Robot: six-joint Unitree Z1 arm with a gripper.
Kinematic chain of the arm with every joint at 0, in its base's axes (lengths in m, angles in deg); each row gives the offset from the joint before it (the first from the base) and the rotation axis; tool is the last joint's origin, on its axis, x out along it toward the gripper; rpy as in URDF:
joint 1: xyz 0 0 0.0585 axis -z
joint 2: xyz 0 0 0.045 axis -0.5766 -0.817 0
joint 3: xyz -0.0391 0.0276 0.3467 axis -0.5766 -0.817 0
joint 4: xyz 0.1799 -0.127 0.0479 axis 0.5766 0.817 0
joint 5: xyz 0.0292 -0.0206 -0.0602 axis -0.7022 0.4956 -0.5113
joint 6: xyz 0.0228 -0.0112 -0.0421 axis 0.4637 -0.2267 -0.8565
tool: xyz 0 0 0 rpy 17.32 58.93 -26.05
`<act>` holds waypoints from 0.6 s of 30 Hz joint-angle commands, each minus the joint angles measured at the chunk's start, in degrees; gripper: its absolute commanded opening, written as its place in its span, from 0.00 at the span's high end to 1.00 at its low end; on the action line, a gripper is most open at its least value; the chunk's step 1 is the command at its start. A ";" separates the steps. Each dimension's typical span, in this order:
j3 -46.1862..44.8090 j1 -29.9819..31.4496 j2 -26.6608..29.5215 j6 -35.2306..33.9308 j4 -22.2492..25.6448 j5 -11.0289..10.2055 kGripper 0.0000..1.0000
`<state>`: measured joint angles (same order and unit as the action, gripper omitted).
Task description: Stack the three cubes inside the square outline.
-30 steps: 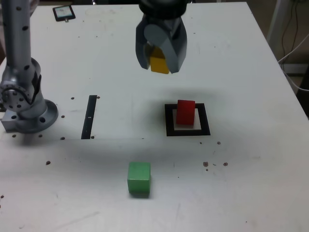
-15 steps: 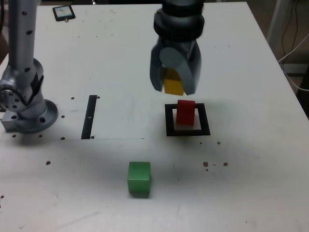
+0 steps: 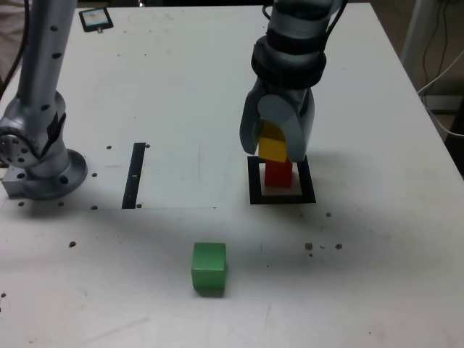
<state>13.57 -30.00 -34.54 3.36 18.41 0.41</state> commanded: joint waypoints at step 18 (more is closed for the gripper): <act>0.45 -0.29 -0.93 0.94 -0.62 0.53 0.40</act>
<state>13.64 -30.19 -35.42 4.07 18.02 0.94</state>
